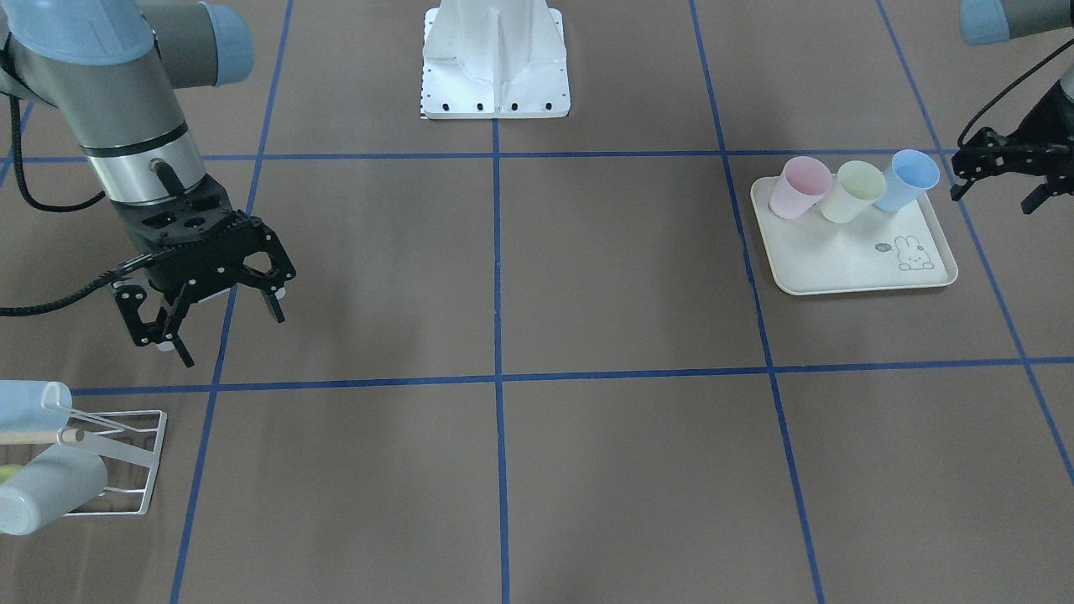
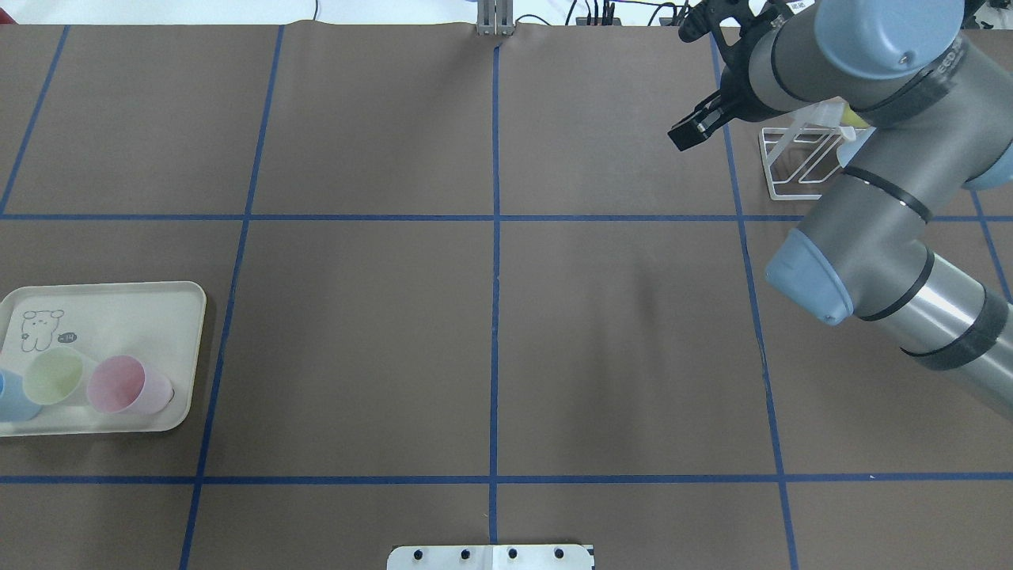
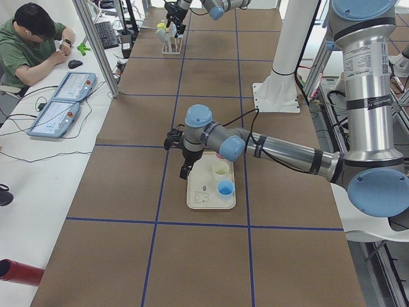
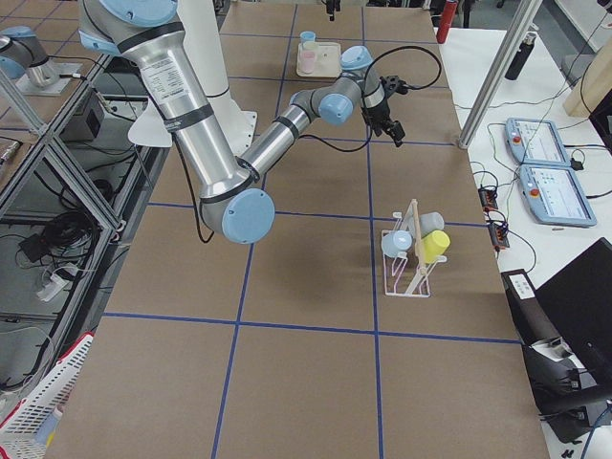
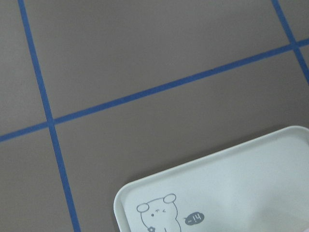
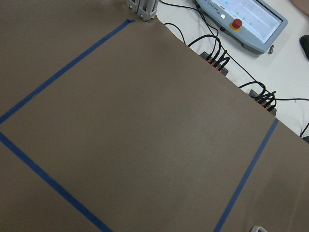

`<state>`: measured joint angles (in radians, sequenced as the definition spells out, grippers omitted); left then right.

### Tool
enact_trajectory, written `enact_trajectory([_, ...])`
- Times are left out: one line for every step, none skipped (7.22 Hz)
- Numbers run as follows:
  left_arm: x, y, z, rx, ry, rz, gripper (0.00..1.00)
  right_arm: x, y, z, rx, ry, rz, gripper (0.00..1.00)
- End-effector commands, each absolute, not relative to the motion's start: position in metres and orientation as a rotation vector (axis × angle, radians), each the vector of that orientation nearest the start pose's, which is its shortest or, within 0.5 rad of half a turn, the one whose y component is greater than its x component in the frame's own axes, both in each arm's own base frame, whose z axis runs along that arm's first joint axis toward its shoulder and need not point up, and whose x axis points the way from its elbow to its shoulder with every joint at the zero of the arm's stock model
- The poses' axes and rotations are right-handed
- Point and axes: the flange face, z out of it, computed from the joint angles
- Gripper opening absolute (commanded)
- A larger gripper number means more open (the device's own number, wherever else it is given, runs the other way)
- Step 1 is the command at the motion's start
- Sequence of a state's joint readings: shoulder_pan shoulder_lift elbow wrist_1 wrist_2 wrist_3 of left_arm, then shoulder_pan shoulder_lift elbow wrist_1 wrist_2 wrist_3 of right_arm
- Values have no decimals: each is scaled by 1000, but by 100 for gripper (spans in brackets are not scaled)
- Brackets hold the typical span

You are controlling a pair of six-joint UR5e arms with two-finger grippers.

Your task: Transfer IKEA cup to right arm and place on rack

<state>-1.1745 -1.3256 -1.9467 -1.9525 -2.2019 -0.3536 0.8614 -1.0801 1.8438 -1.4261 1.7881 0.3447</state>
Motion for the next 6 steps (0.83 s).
enact_trajectory([98, -366, 581, 147, 756, 184, 100, -339, -525, 245, 585, -678, -392, 100])
enact_trajectory([96, -345, 594, 140, 760, 200, 100, -338, -519, 237, 561, -667, -394, 100])
enact_trajectory([90, -331, 603, 138, 760, 204, 100, -334, -514, 229, 572, -675, -397, 100])
enact_trajectory([92, -329, 610, 125, 760, 211, 100, -335, -514, 229, 571, -675, -398, 100])
enact_trajectory([98, -326, 620, 111, 757, 225, 100, -335, -514, 230, 569, -675, -397, 100])
enact_trajectory([101, -325, 630, 117, 770, 238, 100, -335, -514, 230, 570, -674, -398, 100])
